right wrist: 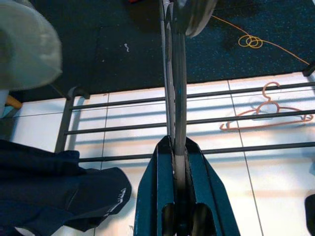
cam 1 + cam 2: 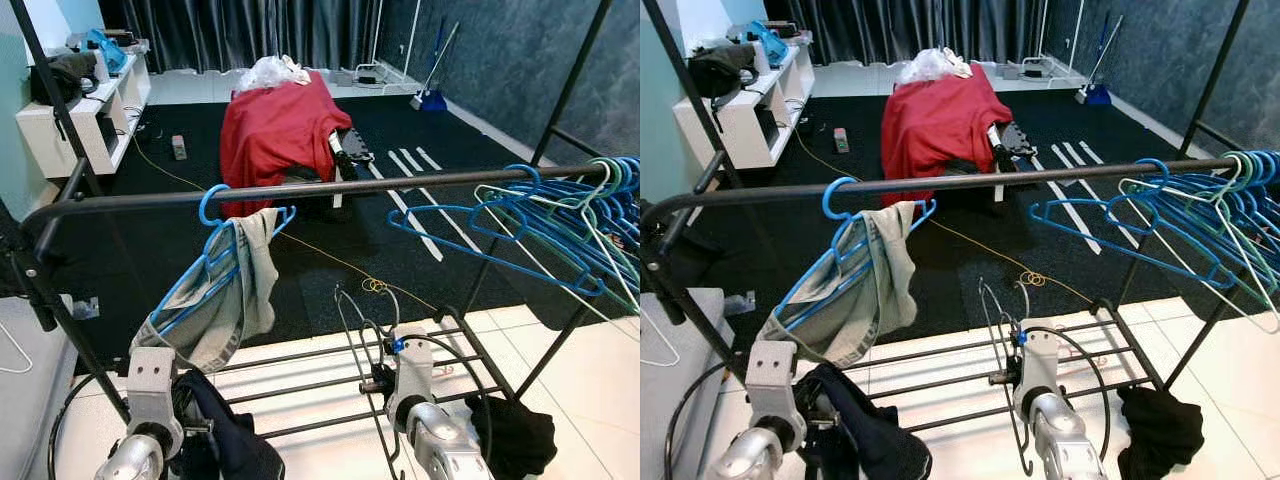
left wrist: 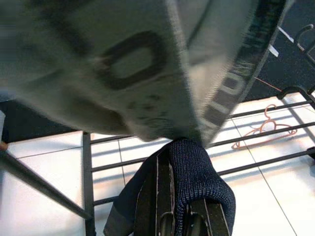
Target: Hang hanger
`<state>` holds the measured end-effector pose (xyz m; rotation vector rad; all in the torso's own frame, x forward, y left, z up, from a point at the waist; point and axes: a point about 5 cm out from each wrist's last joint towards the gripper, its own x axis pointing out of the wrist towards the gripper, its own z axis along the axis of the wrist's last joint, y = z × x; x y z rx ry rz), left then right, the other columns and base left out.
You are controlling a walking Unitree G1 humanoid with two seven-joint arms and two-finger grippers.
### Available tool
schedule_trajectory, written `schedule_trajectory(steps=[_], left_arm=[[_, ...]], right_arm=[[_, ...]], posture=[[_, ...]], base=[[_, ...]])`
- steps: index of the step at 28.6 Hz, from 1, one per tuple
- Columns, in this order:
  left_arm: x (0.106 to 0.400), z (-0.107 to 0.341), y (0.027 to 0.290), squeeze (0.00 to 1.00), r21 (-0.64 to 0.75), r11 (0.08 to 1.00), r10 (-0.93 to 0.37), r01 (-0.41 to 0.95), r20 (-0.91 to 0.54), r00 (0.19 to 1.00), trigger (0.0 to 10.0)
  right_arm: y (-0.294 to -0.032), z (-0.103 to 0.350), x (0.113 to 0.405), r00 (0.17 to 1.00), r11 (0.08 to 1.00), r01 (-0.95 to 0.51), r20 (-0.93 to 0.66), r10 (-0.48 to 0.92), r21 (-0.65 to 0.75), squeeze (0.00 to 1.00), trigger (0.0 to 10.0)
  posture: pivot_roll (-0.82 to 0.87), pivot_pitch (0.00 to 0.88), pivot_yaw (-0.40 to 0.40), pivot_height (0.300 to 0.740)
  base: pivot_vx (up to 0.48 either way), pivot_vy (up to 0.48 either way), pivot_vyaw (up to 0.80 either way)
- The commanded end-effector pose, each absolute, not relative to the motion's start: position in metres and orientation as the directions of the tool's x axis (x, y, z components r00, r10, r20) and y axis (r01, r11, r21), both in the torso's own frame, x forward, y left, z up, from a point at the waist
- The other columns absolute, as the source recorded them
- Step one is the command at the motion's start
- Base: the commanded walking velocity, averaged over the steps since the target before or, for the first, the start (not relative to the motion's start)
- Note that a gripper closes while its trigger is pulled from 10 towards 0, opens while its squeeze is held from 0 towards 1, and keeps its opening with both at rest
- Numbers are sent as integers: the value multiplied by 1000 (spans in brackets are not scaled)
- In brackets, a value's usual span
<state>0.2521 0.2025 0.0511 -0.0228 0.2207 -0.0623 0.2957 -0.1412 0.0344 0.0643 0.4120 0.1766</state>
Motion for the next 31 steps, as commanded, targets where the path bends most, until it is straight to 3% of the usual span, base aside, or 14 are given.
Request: schedule_trajectory(steps=[1,31], left_arm=[[253,51,200,0,-42,997,-78,71,-216,973,10000],[266,57,196,0,-40,994,-111,105,-209,972,10000]], right_arm=[[-142,32,295,901,982,-151,-394,182,110,0,10000],[-139,40,309,900,976,-184,-379,214,116,0,10000]], posture=[[38,48,-17,740],[51,59,-11,740]], base=[[-266,0,0],[-250,0,0]])
